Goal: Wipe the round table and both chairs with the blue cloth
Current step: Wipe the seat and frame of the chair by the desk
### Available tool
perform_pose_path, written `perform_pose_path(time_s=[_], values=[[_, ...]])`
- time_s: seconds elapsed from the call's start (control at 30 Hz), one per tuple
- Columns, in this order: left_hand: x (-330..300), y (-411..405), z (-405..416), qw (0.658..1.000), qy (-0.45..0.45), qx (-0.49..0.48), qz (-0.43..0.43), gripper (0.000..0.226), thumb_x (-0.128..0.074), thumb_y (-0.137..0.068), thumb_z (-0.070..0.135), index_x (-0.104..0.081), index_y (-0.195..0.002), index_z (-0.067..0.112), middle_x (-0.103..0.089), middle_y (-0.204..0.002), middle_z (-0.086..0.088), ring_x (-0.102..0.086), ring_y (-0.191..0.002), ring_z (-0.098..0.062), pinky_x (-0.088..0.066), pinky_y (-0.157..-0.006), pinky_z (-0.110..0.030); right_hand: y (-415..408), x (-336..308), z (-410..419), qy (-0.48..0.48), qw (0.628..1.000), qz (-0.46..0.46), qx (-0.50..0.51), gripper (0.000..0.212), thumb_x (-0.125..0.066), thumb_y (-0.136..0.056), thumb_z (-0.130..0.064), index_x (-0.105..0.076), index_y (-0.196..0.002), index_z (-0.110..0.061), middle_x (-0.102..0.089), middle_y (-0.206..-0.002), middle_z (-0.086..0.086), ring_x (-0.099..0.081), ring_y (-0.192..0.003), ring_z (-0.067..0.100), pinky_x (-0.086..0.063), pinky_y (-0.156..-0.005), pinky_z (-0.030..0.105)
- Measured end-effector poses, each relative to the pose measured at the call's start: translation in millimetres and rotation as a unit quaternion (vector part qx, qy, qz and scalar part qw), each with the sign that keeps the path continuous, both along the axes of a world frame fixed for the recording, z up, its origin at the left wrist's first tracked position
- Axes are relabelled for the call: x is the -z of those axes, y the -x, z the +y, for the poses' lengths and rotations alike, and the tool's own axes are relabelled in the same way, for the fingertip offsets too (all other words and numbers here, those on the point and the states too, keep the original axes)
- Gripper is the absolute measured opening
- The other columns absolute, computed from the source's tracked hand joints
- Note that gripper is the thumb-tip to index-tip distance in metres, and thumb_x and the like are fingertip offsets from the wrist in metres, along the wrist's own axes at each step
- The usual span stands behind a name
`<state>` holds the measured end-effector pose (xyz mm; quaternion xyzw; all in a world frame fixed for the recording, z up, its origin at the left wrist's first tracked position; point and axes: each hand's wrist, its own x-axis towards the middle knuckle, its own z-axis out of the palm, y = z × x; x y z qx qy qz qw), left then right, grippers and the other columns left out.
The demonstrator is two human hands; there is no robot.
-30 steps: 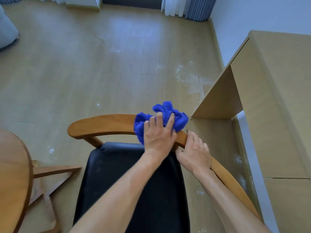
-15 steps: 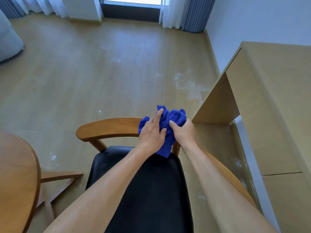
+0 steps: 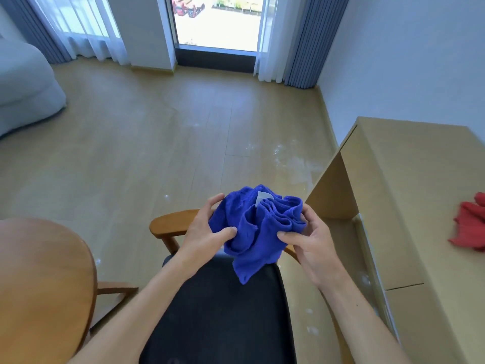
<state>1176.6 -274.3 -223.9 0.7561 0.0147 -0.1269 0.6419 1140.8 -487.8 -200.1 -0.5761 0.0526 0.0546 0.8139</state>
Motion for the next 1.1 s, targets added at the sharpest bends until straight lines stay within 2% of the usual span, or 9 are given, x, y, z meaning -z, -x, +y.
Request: perform_pose_path(time_s=[0.13, 0.23, 0.37, 0.53, 0.67, 0.77, 0.9, 1.03, 1.1], values=[[-62, 4, 11, 0.997, 0.048, 0.041, 0.035, 0.077, -0.066, -0.064, 0.021, -0.037, -0.127, 0.053, -0.057, -0.125, 0.014, -0.068, -0.094, -0.006, -0.053, -0.072, -0.025, 16, -70, -4, -0.008, 0.996, -0.054, -0.066, 0.05, -0.056, -0.072, 0.021, -0.065, -0.108, -0.013, -0.069, -0.103, 0.006, -0.065, -0.098, 0.019, -0.053, -0.079, 0.025], [-98, 5, 14, 0.981, 0.123, 0.077, 0.13, 0.07, -0.064, -0.068, 0.023, -0.044, -0.135, 0.028, -0.062, -0.114, -0.003, -0.066, -0.084, -0.016, -0.051, -0.069, -0.026, 26, -117, -5, 0.019, 0.992, -0.089, -0.085, 0.05, -0.057, -0.068, 0.016, -0.067, -0.104, -0.016, -0.068, -0.099, 0.006, -0.064, -0.094, 0.019, -0.053, -0.078, 0.026], [-141, 20, 21, 0.93, 0.197, 0.167, 0.263, 0.056, -0.058, -0.087, 0.047, -0.058, -0.127, 0.009, -0.06, -0.124, -0.016, -0.056, -0.112, -0.034, -0.043, -0.09, -0.041, 41, -167, -6, 0.057, 0.987, -0.126, -0.081, 0.05, -0.055, -0.065, 0.017, -0.064, -0.106, -0.011, -0.067, -0.103, 0.011, -0.064, -0.097, 0.023, -0.053, -0.081, 0.028], [-183, 38, 23, 0.963, 0.107, 0.187, 0.161, 0.066, -0.077, -0.064, 0.024, -0.056, -0.125, 0.012, -0.071, -0.111, -0.009, -0.069, -0.097, -0.023, -0.056, -0.078, -0.032, 66, -195, -13, 0.109, 0.983, -0.143, -0.022, 0.05, -0.053, -0.071, 0.03, -0.058, -0.108, -0.002, -0.07, -0.098, 0.006, -0.066, -0.092, 0.018, -0.053, -0.076, 0.024], [-227, 37, 23, 0.979, -0.097, 0.179, 0.016, 0.032, -0.066, -0.08, 0.003, -0.062, -0.107, 0.018, -0.069, -0.102, -0.008, -0.067, -0.094, -0.022, -0.056, -0.082, -0.037, 92, -198, -23, 0.207, 0.967, -0.145, 0.022, 0.041, -0.068, -0.069, 0.019, -0.062, -0.096, -0.011, -0.068, -0.089, 0.007, -0.062, -0.082, 0.015, -0.051, -0.072, 0.02], [-266, 32, 22, 0.963, -0.185, 0.158, -0.12, 0.027, -0.059, -0.081, 0.002, -0.063, -0.097, 0.024, -0.066, -0.092, -0.002, -0.062, -0.088, -0.018, -0.054, -0.074, -0.031, 108, -189, -24, 0.271, 0.956, -0.107, 0.003, 0.028, -0.066, -0.073, 0.008, -0.063, -0.088, -0.016, -0.068, -0.086, 0.003, -0.065, -0.083, 0.013, -0.051, -0.072, 0.018], [-315, 34, 16, 0.927, -0.226, 0.214, -0.209, 0.035, -0.055, -0.077, 0.0, -0.061, -0.084, 0.033, -0.066, -0.085, 0.006, -0.061, -0.079, -0.013, -0.05, -0.067, -0.027, 111, -192, -18, 0.328, 0.943, -0.047, 0.029, 0.025, -0.059, -0.085, 0.011, -0.063, -0.096, -0.011, -0.071, -0.097, 0.001, -0.067, -0.095, 0.016, -0.055, -0.088, 0.037], [-342, 46, 4, 0.881, -0.283, 0.287, -0.249, 0.037, -0.052, -0.074, -0.003, -0.061, -0.082, 0.032, -0.067, -0.085, 0.006, -0.06, -0.081, -0.011, -0.052, -0.07, -0.031, 90, -244, 1, 0.3, 0.944, -0.135, -0.029, 0.058, -0.067, -0.088, -0.013, -0.041, -0.135, -0.035, -0.048, -0.136, -0.018, -0.048, -0.123, -0.001, -0.043, -0.101, 0.022], [-356, 47, 4, 0.874, -0.292, 0.282, -0.266, 0.04, -0.051, -0.073, -0.003, -0.061, -0.081, 0.034, -0.066, -0.084, 0.008, -0.058, -0.078, -0.006, -0.05, -0.069, -0.025, 77, -266, 14, 0.338, 0.919, -0.176, -0.095, 0.063, -0.065, -0.091, -0.019, -0.032, -0.141, -0.037, -0.048, -0.134, -0.021, -0.046, -0.122, -0.007, -0.041, -0.101, 0.016]])
